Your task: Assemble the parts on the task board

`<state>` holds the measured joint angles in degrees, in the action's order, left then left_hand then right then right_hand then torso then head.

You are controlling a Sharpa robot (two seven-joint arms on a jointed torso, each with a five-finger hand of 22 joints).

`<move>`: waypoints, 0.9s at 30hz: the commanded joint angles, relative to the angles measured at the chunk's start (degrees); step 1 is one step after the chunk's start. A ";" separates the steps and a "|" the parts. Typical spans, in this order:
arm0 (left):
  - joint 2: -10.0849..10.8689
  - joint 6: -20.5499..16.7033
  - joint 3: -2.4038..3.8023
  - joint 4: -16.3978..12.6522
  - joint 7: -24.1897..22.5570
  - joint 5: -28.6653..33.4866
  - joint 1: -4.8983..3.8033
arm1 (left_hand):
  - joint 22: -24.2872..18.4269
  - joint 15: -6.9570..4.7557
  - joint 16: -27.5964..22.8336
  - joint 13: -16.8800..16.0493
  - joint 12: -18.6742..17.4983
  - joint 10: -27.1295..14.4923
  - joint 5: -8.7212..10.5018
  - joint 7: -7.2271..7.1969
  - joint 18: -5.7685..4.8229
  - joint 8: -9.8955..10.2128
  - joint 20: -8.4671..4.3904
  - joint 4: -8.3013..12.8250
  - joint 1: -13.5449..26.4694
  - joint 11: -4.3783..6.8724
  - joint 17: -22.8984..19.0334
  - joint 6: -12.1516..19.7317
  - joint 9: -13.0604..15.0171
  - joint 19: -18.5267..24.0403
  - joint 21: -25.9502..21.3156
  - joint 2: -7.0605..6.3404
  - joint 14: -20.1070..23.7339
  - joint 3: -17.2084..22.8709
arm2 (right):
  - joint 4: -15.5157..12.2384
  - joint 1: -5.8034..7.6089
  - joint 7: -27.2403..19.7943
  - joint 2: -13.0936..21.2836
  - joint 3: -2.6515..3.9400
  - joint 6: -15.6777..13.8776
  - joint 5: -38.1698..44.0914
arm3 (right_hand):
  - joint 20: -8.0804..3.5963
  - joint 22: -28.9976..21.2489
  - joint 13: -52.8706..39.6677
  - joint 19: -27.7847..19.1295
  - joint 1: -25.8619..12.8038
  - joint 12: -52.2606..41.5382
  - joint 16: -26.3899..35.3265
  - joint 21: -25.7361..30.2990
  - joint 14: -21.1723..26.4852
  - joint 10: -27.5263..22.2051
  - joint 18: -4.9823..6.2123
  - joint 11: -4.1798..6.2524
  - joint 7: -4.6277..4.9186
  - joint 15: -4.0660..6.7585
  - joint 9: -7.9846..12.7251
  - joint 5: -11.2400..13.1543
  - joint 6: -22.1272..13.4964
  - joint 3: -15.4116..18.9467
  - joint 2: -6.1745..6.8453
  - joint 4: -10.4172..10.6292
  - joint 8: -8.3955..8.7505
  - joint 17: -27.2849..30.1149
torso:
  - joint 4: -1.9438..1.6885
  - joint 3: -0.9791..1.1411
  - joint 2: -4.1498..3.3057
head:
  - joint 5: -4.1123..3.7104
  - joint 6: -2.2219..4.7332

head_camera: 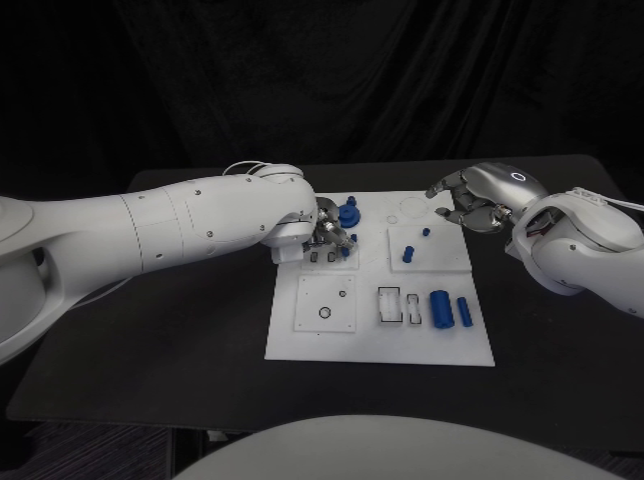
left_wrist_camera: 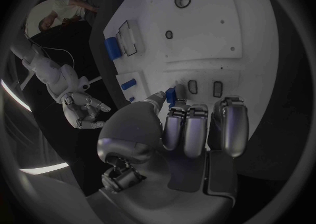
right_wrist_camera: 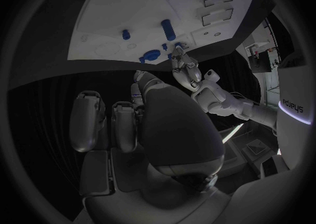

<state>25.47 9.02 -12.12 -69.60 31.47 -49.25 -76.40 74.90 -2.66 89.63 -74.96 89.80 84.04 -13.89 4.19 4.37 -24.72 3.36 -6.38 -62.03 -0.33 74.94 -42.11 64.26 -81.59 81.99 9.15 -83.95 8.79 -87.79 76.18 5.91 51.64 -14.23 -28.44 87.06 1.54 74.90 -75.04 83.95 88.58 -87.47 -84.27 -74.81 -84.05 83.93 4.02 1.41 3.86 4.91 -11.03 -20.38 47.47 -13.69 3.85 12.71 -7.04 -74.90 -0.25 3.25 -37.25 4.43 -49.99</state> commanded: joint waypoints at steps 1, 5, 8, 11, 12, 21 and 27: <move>-0.08 0.45 0.03 -0.04 -1.68 0.15 0.16 | 0.95 -0.55 0.37 -15.04 0.20 5.96 -1.11 -0.05 -0.83 0.69 -0.20 0.68 -0.34 0.31 15.06 -0.64 0.51 0.19 -0.36 -0.36 -6.05 1.49 | 0.02 -0.18 1.09 0.03 0.04 0.48 0.12 | 0.06 10.95 -11.89 0.76 -0.45 0.42 0.20 0.20 -4.45 2.94 -0.86 -0.29 0.45 -0.27 0.07 -0.24 0.11 -0.36 -0.03 -0.06 0.39 -10.25 | 0.01 -0.02 -0.02 | 0.02 -0.01; 0.11 0.32 0.03 -0.16 -1.97 0.15 0.20 | 1.00 -0.56 0.37 -15.04 0.20 5.96 -2.45 -0.05 -0.82 1.43 -0.23 1.27 0.24 0.31 15.06 -0.96 1.22 0.17 -0.46 -0.78 -6.05 3.31 | -0.01 -0.18 1.13 0.06 0.04 0.59 0.12 | 0.07 10.97 -11.91 0.78 -0.48 0.40 0.21 0.12 -4.45 2.96 -0.88 -0.30 0.46 -0.28 0.06 -0.24 0.17 -0.39 -0.05 -0.05 0.37 -10.24 | -0.01 -0.03 -0.02 | -0.05 -0.01; 0.47 0.03 0.03 -0.44 -2.30 0.15 0.22 | 1.05 -0.63 0.37 -15.04 0.20 5.96 -4.18 -0.12 -0.82 1.96 -0.26 2.18 0.26 0.39 15.06 -1.10 1.77 0.15 -0.53 -1.16 -6.05 5.20 | -0.03 -0.19 1.22 0.12 0.04 0.73 0.12 | 0.07 10.97 -11.91 0.78 -0.48 0.40 0.21 0.12 -4.45 2.96 -0.88 -0.30 0.46 -0.28 0.06 -0.24 0.17 -0.39 -0.05 -0.05 0.37 -10.24 | -0.02 -0.01 -0.01 | -0.18 -0.01; 1.02 -0.40 0.03 -0.90 -2.62 0.15 0.23 | 0.97 -0.63 0.37 -15.04 0.20 5.96 -4.81 -0.11 -0.80 2.41 -0.27 2.71 0.73 0.41 15.06 -1.27 2.29 0.22 -0.67 -1.59 -6.05 6.82 | -0.09 -0.20 1.32 0.24 0.04 0.92 0.12 | 0.07 10.97 -11.91 0.78 -0.48 0.40 0.21 0.12 -4.45 2.96 -0.88 -0.30 0.46 -0.28 0.06 -0.24 0.17 -0.39 -0.05 -0.05 0.37 -10.24 | -0.03 -0.01 -0.02 | -0.42 -0.01; 1.21 -0.57 0.03 -1.07 -2.72 0.15 0.23 | 1.00 -0.63 0.37 -15.04 0.20 5.96 -5.31 -0.11 -0.79 2.70 -0.27 3.06 1.04 0.39 15.06 -1.36 2.63 0.22 -0.71 -1.87 -6.05 7.89 | -0.12 -0.20 1.36 0.30 0.04 0.99 0.12 | 0.07 10.97 -11.91 0.78 -0.48 0.40 0.21 0.12 -4.45 2.96 -0.88 -0.30 0.46 -0.28 0.06 -0.24 0.17 -0.39 -0.05 -0.05 0.37 -10.24 | -0.04 -0.01 -0.02 | -0.49 -0.01; 4.00 -2.51 0.04 -3.79 -3.21 0.15 0.23 | 1.44 -0.73 0.37 -15.04 0.20 5.96 -7.12 -0.16 -0.85 4.02 -0.36 5.64 3.58 0.49 15.06 -2.42 5.08 -0.01 -0.81 -3.89 -6.05 15.14 | -0.35 -0.22 1.56 0.78 0.04 1.60 -1.24 | 0.09 10.94 -11.91 0.76 -0.54 0.40 0.21 0.19 -4.45 2.97 -0.87 -0.32 0.46 -0.31 0.06 -0.26 0.28 -0.45 -0.11 -0.03 0.34 -10.24 | 0.04 -0.04 0.01 | -0.46 -0.01; 6.57 -3.26 0.04 -6.17 -2.65 0.15 0.22 | 1.53 -0.69 0.37 -15.04 0.20 5.96 -5.75 -0.11 -0.85 4.37 -0.34 4.90 5.08 0.45 15.06 -2.77 5.59 -0.07 -0.84 -4.10 -6.05 15.54 | -0.36 -0.23 1.79 1.13 0.03 2.09 -1.82 | 0.18 10.86 -11.87 0.66 -1.14 0.44 0.33 0.46 -4.43 2.95 -0.81 -0.41 0.54 -0.39 0.12 -0.22 0.48 -0.56 -0.34 0.31 0.36 -10.13 | -0.03 -0.05 0.02 | -0.34 -0.01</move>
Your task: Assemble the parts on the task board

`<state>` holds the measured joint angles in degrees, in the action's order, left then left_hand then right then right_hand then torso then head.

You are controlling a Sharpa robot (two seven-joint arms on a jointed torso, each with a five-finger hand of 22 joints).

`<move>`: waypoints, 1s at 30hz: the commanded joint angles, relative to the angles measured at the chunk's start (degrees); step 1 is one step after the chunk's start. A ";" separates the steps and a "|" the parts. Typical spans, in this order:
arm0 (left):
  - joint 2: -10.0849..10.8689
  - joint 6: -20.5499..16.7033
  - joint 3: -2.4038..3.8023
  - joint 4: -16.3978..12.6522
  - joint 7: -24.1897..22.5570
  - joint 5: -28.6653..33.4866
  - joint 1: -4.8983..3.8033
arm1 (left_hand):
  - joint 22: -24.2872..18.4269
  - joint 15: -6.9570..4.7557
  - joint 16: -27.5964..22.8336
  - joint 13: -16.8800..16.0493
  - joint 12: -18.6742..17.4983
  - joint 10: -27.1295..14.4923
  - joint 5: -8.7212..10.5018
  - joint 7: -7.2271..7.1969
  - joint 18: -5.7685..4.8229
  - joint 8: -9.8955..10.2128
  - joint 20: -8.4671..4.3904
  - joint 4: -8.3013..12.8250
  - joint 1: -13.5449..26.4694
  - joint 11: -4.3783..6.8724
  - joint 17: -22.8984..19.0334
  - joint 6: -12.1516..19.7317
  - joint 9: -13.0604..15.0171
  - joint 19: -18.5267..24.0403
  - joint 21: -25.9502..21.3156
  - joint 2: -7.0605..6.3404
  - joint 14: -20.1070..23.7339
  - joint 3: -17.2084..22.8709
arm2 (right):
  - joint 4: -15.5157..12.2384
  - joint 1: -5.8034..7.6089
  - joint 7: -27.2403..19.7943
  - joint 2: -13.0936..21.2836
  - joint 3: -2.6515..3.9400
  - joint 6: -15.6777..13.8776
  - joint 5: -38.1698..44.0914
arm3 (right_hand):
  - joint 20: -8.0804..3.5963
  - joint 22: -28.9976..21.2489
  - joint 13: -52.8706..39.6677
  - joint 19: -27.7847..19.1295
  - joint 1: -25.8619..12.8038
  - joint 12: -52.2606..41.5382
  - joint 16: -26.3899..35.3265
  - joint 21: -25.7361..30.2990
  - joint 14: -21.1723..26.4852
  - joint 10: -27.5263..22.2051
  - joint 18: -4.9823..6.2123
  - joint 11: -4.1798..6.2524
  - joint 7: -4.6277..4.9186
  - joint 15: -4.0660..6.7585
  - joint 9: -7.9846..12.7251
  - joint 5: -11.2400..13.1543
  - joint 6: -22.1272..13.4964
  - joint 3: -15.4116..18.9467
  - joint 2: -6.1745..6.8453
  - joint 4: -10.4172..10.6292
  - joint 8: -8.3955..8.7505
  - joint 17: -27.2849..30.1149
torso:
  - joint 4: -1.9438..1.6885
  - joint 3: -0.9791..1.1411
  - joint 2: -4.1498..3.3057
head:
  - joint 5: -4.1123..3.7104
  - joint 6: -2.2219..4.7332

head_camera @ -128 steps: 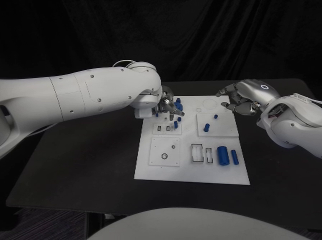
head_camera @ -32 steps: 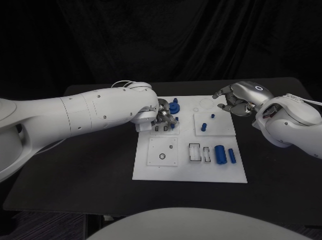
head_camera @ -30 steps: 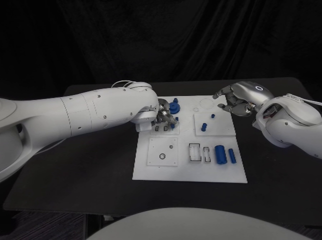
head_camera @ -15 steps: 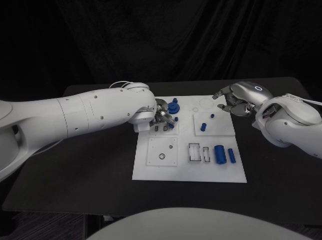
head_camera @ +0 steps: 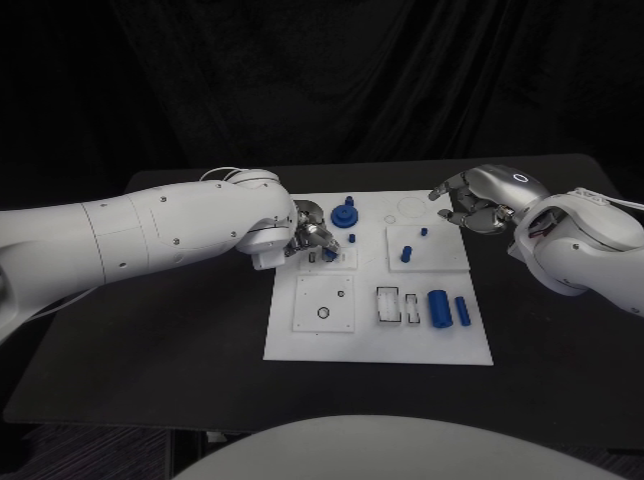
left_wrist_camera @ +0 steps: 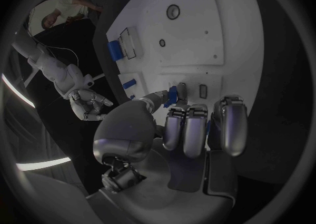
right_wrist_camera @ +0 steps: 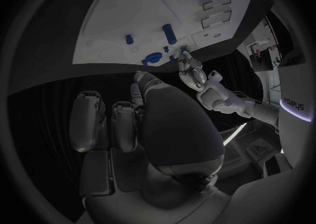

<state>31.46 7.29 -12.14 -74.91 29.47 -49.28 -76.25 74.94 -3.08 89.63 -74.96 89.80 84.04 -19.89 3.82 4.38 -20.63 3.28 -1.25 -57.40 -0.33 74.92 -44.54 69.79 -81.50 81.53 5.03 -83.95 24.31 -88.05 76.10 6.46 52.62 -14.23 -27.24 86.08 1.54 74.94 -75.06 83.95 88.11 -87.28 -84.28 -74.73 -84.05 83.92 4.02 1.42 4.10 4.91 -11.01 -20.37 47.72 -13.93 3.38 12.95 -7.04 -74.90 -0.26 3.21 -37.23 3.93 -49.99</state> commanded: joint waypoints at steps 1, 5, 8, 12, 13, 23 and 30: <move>0.95 -1.60 0.05 -1.17 -0.53 0.18 0.06 | 1.49 -0.28 0.37 -15.04 0.20 5.96 0.25 0.26 -0.85 0.27 -0.25 -0.22 0.46 0.45 15.08 -0.34 0.07 -0.15 -0.38 0.02 -6.05 0.02 | -0.07 -0.15 1.28 0.18 0.03 0.96 -0.89 | 0.18 10.83 -11.86 0.66 -0.67 0.25 0.34 0.37 -4.43 2.95 -0.81 -0.41 0.30 -0.39 0.10 -0.22 0.23 -0.32 0.12 0.07 0.36 -10.13 | 0.00 -0.01 0.00 | 0.21 -0.01; 1.89 -1.71 0.05 -1.89 -0.20 0.18 0.06 | 1.50 -0.27 0.37 -15.04 0.20 5.96 0.35 0.26 -0.85 0.31 -0.25 -0.31 0.62 0.45 15.08 -0.40 0.13 -0.15 -0.39 -0.01 -6.05 0.04 | 0.00 -0.21 1.33 0.27 0.03 1.14 -0.98 | 0.18 10.83 -11.86 0.66 -0.67 0.25 0.34 0.37 -4.43 2.95 -0.81 -0.41 0.30 -0.39 0.10 -0.22 0.23 -0.32 0.12 0.07 0.36 -10.13 | -0.10 0.03 0.01 | 0.37 -0.01; 2.13 -1.53 0.05 -2.02 -0.07 0.18 0.06 | 1.51 -0.27 0.37 -15.04 0.20 5.96 0.53 0.26 -0.85 0.38 -0.25 -0.44 0.84 0.45 15.08 -0.47 0.23 -0.16 -0.40 -0.04 -6.05 0.09 | -0.04 -0.32 1.36 0.33 0.03 1.28 -1.00 | 0.20 10.82 -11.78 0.65 -0.88 0.32 0.45 0.39 -4.40 2.89 -0.80 -0.43 0.31 -0.41 0.14 -0.24 0.24 -0.38 0.01 0.20 0.40 -10.04 | -0.13 0.04 -0.01 | 0.55 -0.01; 2.27 -1.30 0.05 -2.09 -0.04 0.18 0.07 | 1.53 -0.27 0.37 -15.04 0.20 5.96 0.93 0.26 -0.85 0.51 -0.24 -0.63 1.14 0.45 15.08 -0.53 0.36 -0.16 -0.42 -0.05 -6.05 0.17 | -0.06 -0.40 1.41 0.28 0.03 1.48 -1.02 | 0.22 10.80 -11.79 0.63 -1.00 0.32 0.43 0.45 -4.41 2.89 -0.79 -0.44 0.32 -0.41 0.16 -0.27 0.23 -0.41 -0.06 0.27 0.43 -10.05 | -0.20 0.04 0.03 | 0.55 -0.01; 2.28 -1.27 0.05 -2.08 -0.03 0.18 0.07 | 1.53 -0.27 0.37 -15.04 0.20 5.96 0.93 0.26 -0.85 0.51 -0.24 -0.63 1.14 0.45 15.08 -0.53 0.36 -0.16 -0.42 -0.05 -6.05 0.17 | -0.06 -0.41 1.42 0.28 0.03 1.49 -1.03 | 0.22 10.80 -11.79 0.63 -1.00 0.32 0.43 0.45 -4.41 2.89 -0.79 -0.44 0.32 -0.41 0.16 -0.27 0.23 -0.41 -0.06 0.27 0.43 -10.05 | -0.12 0.03 0.01 | 0.63 -0.01; 1.67 -0.86 0.04 -0.30 -0.24 0.18 0.32 | 1.46 -0.07 0.37 -15.04 0.20 5.96 5.82 0.53 -0.81 1.86 -0.09 -2.61 3.02 0.21 15.08 -0.75 1.08 -0.01 -0.72 0.10 -6.05 -0.27 | 0.03 -0.46 1.66 0.22 0.03 1.98 -1.04 | 0.24 10.79 -11.76 0.61 -1.18 0.35 0.51 0.49 -4.39 2.87 -0.77 -0.45 0.32 -0.43 0.19 -0.33 0.24 -0.46 -0.17 0.38 0.47 -9.99 | -0.02 0.02 -0.02 | 0.86 -0.01; 1.80 -1.18 0.04 -0.22 -0.37 0.18 1.11 | 1.41 -0.01 0.37 -15.04 0.20 5.96 6.42 0.59 -0.78 2.16 -0.04 -3.05 3.23 0.15 15.08 -0.77 1.16 0.06 -0.81 0.12 -6.05 -0.55 | 0.04 -0.53 1.81 0.22 0.03 2.31 -1.04 | 0.25 10.78 -11.71 0.60 -1.32 0.39 0.59 0.51 -4.37 2.83 -0.77 -0.45 0.32 -0.44 0.22 -0.43 0.23 -0.52 -0.27 0.47 0.50 -9.92 | 0.04 0.02 -0.03 | 0.84 -0.01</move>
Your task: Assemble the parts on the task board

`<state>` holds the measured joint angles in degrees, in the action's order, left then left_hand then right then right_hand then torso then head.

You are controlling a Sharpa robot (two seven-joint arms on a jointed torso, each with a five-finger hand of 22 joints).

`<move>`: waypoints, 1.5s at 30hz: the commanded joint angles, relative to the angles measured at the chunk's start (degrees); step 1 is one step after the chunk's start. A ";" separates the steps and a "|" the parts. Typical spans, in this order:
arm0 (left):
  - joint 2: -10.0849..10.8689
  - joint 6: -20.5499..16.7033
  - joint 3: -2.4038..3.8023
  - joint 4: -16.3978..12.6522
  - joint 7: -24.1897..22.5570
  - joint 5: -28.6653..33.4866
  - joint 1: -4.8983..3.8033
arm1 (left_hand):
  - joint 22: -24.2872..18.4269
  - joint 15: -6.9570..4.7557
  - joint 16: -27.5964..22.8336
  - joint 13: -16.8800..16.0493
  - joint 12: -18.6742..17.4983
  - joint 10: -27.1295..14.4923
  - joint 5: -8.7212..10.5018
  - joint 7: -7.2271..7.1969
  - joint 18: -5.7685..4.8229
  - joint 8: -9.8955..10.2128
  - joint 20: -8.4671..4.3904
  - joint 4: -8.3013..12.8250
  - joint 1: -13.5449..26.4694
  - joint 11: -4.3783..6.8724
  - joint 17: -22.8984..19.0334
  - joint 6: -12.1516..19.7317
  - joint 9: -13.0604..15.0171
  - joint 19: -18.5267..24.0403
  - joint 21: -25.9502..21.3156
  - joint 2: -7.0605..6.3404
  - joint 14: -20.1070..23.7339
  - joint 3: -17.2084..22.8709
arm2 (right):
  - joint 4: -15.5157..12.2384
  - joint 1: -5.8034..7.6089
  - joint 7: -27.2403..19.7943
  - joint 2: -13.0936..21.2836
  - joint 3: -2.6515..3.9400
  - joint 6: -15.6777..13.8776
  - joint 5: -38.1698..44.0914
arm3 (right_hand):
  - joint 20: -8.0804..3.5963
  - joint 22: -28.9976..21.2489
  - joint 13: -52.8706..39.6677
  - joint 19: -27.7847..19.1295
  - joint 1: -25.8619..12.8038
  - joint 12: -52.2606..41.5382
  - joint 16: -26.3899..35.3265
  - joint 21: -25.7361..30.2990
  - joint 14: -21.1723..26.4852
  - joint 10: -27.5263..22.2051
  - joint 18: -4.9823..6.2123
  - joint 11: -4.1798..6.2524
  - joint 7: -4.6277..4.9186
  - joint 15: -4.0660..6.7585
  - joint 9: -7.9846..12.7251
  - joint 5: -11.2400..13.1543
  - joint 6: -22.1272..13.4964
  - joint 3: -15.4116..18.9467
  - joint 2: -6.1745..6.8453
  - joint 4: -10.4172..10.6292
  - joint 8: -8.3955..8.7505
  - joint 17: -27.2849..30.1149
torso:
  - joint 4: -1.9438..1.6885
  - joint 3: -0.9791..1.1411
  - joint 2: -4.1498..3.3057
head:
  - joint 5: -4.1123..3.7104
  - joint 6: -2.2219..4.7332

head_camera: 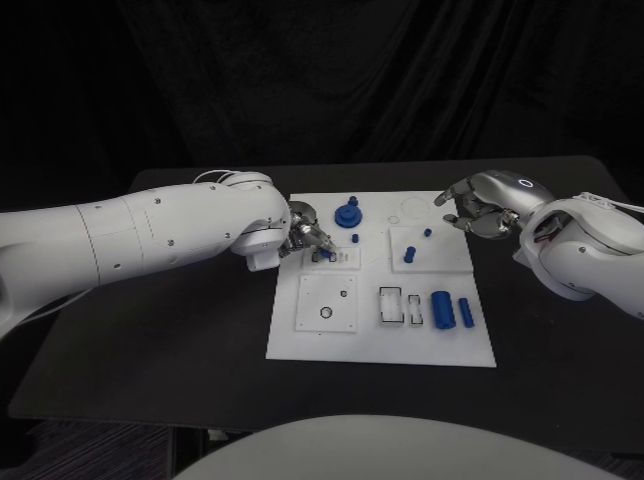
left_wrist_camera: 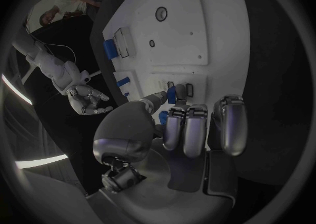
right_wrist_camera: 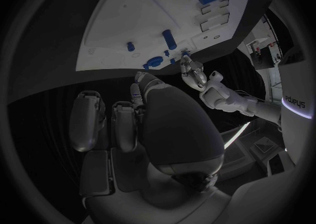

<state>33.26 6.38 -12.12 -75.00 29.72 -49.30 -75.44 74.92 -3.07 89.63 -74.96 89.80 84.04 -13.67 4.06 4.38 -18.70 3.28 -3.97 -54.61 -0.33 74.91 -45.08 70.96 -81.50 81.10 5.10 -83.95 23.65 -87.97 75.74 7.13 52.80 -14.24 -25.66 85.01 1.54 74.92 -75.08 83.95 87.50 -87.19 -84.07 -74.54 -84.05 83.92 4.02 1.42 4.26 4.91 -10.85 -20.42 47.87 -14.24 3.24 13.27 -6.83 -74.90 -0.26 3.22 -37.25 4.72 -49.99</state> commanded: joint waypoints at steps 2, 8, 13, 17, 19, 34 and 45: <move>-0.02 -0.54 0.03 -0.15 -0.81 0.20 0.54 | 1.42 -0.02 0.37 -15.04 0.20 5.96 0.20 0.35 -0.78 0.24 -0.04 -0.33 0.44 0.15 15.09 -0.22 -0.02 0.06 -0.38 0.05 -6.05 0.11 | -0.02 -0.23 1.18 0.07 0.04 0.81 -0.12 | 0.25 10.80 -11.69 0.60 -0.71 0.30 0.38 0.32 -4.38 2.83 -0.77 -0.45 0.16 -0.43 0.06 -0.39 0.07 -0.21 -0.13 0.15 0.30 -9.92 | 0.00 0.03 0.02 | 0.02 -0.01; -0.16 -0.39 0.03 -0.06 -0.89 0.20 0.98 | 1.44 -0.01 0.37 -15.04 0.20 5.96 0.28 0.36 -0.79 0.29 -0.04 -0.38 0.46 0.14 15.09 -0.23 0.00 0.05 -0.38 0.04 -6.05 0.07 | 0.09 -0.39 1.24 -0.03 0.04 1.15 -1.03 | 0.26 10.77 -11.60 0.56 -0.82 0.38 0.37 0.42 -4.38 2.74 -0.74 -0.45 0.18 -0.44 0.09 -0.49 0.08 -0.27 -0.22 0.20 0.32 -9.92 | 0.06 -0.01 0.02 | 0.25 -0.01; -0.22 -0.19 0.03 -0.11 -0.88 0.20 1.29 | 1.39 -0.01 0.37 -15.04 0.20 5.96 0.31 0.36 -0.77 0.31 -0.03 -0.41 0.45 0.14 15.09 -0.22 0.00 0.09 -0.42 0.05 -6.05 0.06 | 0.14 -0.50 1.32 -0.03 0.04 1.32 -1.29 | 0.27 10.77 -11.54 0.56 -0.88 0.44 0.41 0.44 -4.37 2.69 -0.74 -0.46 0.19 -0.44 0.10 -0.59 0.08 -0.31 -0.27 0.23 0.34 -9.88 | 0.01 0.00 0.04 | 0.16 -0.01; -0.16 -0.06 0.03 -0.15 -1.00 0.20 1.46 | 1.37 0.00 0.37 -15.04 0.20 5.96 0.36 0.36 -0.77 0.36 -0.03 -0.43 0.45 0.13 15.09 -0.21 0.01 0.10 -0.44 0.05 -6.05 0.04 | 0.18 -0.53 1.42 -0.03 0.04 1.43 -1.37 | 0.27 10.77 -11.54 0.56 -0.88 0.44 0.41 0.44 -4.37 2.69 -0.74 -0.46 0.19 -0.44 0.10 -0.59 0.08 -0.31 -0.27 0.23 0.34 -9.88 | -0.08 0.00 0.05 | -0.06 -0.01; -0.14 0.06 0.03 -0.13 -1.06 0.20 1.52 | 1.31 0.00 0.37 -15.04 0.20 5.96 0.41 0.37 -0.75 0.39 -0.02 -0.46 0.45 0.13 15.09 -0.21 0.02 0.14 -0.49 0.05 -6.05 0.01 | 0.17 -0.54 1.52 0.00 0.04 1.54 -1.39 | 0.27 10.74 -11.43 0.53 -0.92 0.55 0.44 0.52 -4.36 2.58 -0.72 -0.46 0.21 -0.44 0.12 -0.66 0.08 -0.35 -0.30 0.24 0.35 -9.86 | 0.02 0.03 0.07 | -0.02 -0.01; -0.65 0.55 0.04 0.05 -1.54 0.20 1.81 | 1.21 0.01 0.37 -15.04 0.20 5.96 0.43 0.37 -0.72 0.47 -0.01 -0.50 0.43 0.12 15.09 -0.18 0.01 0.21 -0.56 0.10 -6.05 0.02 | 0.29 -0.58 1.96 -0.11 0.04 2.17 -1.42 | 0.28 10.71 -11.21 0.48 -1.01 0.76 0.60 0.65 -4.33 2.37 -0.69 -0.47 0.23 -0.45 0.14 -0.75 0.06 -0.39 -0.33 0.26 0.39 -9.73 | 0.08 0.05 0.01 | -0.16 -0.01; -1.04 0.73 0.04 0.35 -1.71 0.20 2.22 | 1.17 0.03 0.37 -15.04 0.20 5.96 0.43 0.38 -0.71 0.59 0.00 -0.56 0.38 0.11 15.09 -0.14 -0.01 0.26 -0.61 0.20 -6.05 0.05 | 0.33 -0.59 2.22 -0.11 0.04 2.50 -1.42 | 0.29 10.70 -11.08 0.47 -1.06 0.88 0.67 0.68 -4.31 2.24 -0.68 -0.48 0.24 -0.45 0.17 -0.83 0.01 -0.43 -0.34 0.27 0.44 -9.67 | 0.10 0.01 0.02 | -0.27 -0.01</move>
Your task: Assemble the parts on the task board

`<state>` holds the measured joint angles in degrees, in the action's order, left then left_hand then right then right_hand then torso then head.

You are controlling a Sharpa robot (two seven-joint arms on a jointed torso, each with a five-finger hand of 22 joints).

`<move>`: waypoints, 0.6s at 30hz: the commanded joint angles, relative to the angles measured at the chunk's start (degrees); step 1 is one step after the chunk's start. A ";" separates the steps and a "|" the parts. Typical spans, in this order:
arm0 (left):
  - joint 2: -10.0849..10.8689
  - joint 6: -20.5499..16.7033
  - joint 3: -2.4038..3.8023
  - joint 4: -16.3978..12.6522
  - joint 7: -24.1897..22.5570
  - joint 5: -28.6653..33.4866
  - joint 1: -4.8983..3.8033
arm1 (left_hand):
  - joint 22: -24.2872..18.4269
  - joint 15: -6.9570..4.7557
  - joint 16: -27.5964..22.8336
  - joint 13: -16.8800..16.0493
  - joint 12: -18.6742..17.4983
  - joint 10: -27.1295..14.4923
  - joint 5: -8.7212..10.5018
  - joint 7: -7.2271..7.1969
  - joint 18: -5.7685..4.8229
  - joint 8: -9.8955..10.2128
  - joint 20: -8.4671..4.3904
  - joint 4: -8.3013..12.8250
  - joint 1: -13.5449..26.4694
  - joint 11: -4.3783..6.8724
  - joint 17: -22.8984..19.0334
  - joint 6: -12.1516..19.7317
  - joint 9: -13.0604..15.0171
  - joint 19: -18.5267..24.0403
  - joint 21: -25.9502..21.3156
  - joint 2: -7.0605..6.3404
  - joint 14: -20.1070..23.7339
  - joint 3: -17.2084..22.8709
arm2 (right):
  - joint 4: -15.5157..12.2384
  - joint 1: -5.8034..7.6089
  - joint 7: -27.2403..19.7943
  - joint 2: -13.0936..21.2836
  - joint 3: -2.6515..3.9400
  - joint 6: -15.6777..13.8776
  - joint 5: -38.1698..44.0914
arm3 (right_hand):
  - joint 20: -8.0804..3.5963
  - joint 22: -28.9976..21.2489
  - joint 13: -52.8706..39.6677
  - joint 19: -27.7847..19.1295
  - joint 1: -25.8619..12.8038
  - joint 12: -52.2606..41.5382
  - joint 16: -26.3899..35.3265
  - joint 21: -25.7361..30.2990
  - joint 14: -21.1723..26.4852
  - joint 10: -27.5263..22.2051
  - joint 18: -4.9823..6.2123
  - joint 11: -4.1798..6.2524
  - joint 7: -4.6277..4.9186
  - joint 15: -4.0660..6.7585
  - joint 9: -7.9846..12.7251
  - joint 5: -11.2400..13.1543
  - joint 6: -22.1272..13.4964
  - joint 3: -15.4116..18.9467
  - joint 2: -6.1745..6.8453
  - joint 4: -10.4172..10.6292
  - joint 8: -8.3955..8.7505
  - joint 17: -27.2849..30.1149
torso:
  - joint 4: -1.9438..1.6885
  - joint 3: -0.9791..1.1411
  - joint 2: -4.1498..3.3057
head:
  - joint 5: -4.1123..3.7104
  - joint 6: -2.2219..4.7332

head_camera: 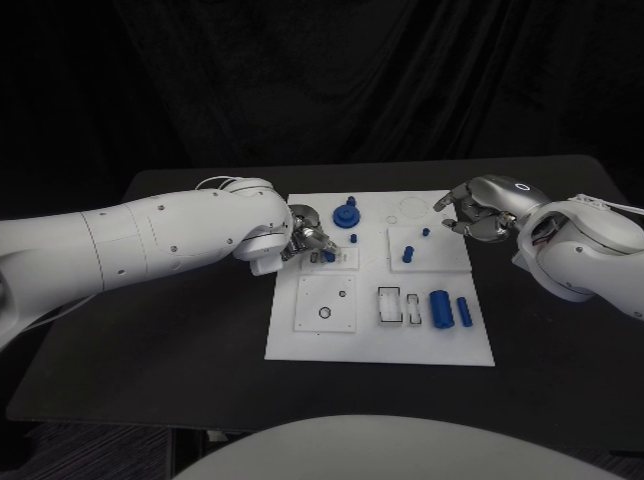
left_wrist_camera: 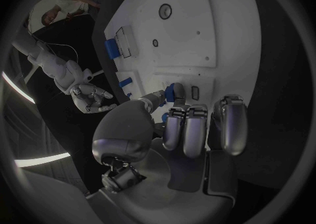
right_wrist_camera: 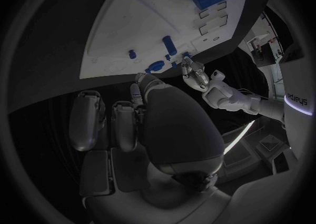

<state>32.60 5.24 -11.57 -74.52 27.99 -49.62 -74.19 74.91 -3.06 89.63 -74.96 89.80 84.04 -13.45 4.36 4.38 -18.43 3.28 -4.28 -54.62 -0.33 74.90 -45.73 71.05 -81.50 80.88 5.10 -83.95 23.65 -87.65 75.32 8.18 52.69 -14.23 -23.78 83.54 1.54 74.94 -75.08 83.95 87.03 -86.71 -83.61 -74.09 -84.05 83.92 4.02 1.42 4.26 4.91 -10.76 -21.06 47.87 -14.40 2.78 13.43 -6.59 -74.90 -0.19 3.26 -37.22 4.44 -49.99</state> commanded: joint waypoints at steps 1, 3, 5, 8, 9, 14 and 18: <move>-0.39 1.85 -0.52 -0.12 0.01 0.53 0.99 | 1.18 0.02 0.37 -15.04 0.20 5.96 0.21 0.08 -0.71 0.32 0.00 -0.25 0.38 0.11 15.10 0.50 -0.10 0.26 -0.39 0.21 -6.05 0.05 | 0.02 -0.16 1.17 0.00 0.04 0.62 0.05 | 0.29 10.67 -11.09 0.47 -0.60 0.40 0.20 0.22 -4.31 2.24 -0.68 -0.48 0.24 -0.45 0.08 -0.19 0.01 -0.27 0.11 0.11 0.20 -9.67 | 0.02 -0.03 -0.01 | 0.03 -0.01; -0.43 1.81 -0.52 -0.07 -0.02 0.53 1.04 | 1.08 0.03 0.37 -15.04 0.20 5.96 0.19 0.09 -0.68 0.40 0.01 -0.29 0.37 0.10 15.10 0.51 -0.11 0.33 -0.47 0.25 -6.05 0.05 | 0.02 -0.16 1.21 0.00 0.04 0.66 0.05 | 0.29 10.67 -11.09 0.47 -0.60 0.40 0.20 0.22 -4.31 2.24 -0.68 -0.48 0.24 -0.45 0.08 -0.19 0.01 -0.27 0.11 0.11 0.20 -9.67 | 0.03 -0.02 -0.02 | 0.10 -0.01; -0.42 1.78 -0.52 -0.05 -0.03 0.53 1.07 | 1.08 0.03 0.37 -15.04 0.20 5.96 0.19 0.09 -0.68 0.40 0.01 -0.29 0.37 0.10 15.10 0.51 -0.11 0.33 -0.47 0.25 -6.05 0.05 | 0.02 -0.16 1.23 0.01 0.04 0.68 0.05 | 0.29 10.67 -11.09 0.47 -0.60 0.40 0.20 0.22 -4.31 2.24 -0.68 -0.48 0.24 -0.45 0.08 -0.19 0.01 -0.27 0.11 0.11 0.20 -9.67 | 0.00 -0.02 -0.02 | 0.10 -0.01; -0.38 1.77 -0.52 -0.02 0.02 0.53 1.12 | 1.08 0.03 0.37 -15.04 0.20 5.96 0.19 0.09 -0.68 0.40 0.01 -0.29 0.37 0.10 15.10 0.51 -0.11 0.33 -0.47 0.25 -6.05 0.05 | 0.03 -0.16 1.28 0.03 0.04 0.74 0.05 | 0.30 10.63 -10.98 0.41 -0.64 0.50 0.27 0.39 -4.30 2.14 -0.65 -0.49 0.25 -0.46 0.11 -0.25 -0.03 -0.31 0.10 0.11 0.24 -9.62 | 0.00 -0.01 -0.02 | 0.10 -0.01; -0.37 1.77 -0.52 -0.02 0.04 0.53 1.13 | 1.08 0.03 0.37 -15.04 0.20 5.96 0.19 0.09 -0.68 0.40 0.01 -0.29 0.37 0.10 15.10 0.51 -0.11 0.33 -0.47 0.25 -6.05 0.05 | 0.03 -0.16 1.29 0.03 0.04 0.76 0.05 | 0.30 10.63 -10.98 0.41 -0.64 0.50 0.27 0.39 -4.30 2.14 -0.65 -0.49 0.25 -0.46 0.11 -0.25 -0.03 -0.31 0.10 0.11 0.24 -9.62 | 0.01 -0.02 -0.01 | 0.10 -0.01; -0.23 1.76 -0.52 0.03 0.19 0.53 1.20 | 1.05 0.04 0.37 -15.04 0.20 5.96 0.19 0.10 -0.67 0.46 0.02 -0.31 0.36 0.09 15.10 0.52 -0.12 0.36 -0.50 0.25 -6.05 0.05 | 0.03 -0.17 1.38 0.04 0.04 0.92 0.05 | 0.30 10.63 -10.98 0.41 -0.64 0.50 0.27 0.39 -4.30 2.14 -0.65 -0.49 0.25 -0.46 0.11 -0.25 -0.03 -0.31 0.10 0.11 0.24 -9.62 | 0.01 -0.01 0.02 | 0.16 -0.01; -0.14 1.71 -0.52 0.24 0.28 0.53 1.24 | 0.98 0.04 0.37 -15.04 0.20 5.96 0.21 0.10 -0.65 0.51 0.03 -0.29 0.32 0.08 15.10 0.54 -0.13 0.41 -0.56 0.23 -6.05 0.04 | 0.05 -0.17 1.42 0.04 0.04 1.02 0.05 | 0.30 10.63 -10.98 0.41 -0.64 0.50 0.27 0.39 -4.30 2.14 -0.65 -0.49 0.25 -0.46 0.11 -0.25 -0.03 -0.31 0.10 0.11 0.24 -9.62 | -0.01 0.00 0.04 | 0.27 -0.01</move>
<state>32.66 5.23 -11.46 -74.29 27.65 -49.61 -74.01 74.91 -3.06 89.63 -74.96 89.80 84.04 -13.45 4.48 4.38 -18.19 3.28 -4.27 -54.62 -0.33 74.95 -45.45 70.99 -81.51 80.52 5.10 -83.95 23.65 -87.59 75.30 8.56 52.70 -14.22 -23.29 83.50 1.54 74.93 -75.08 83.95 87.04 -86.51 -83.62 -74.09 -84.05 83.91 4.02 1.42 4.26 4.91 -10.71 -21.06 47.87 -14.40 2.80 13.43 -6.59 -74.90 -0.18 3.25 -37.22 4.67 -49.99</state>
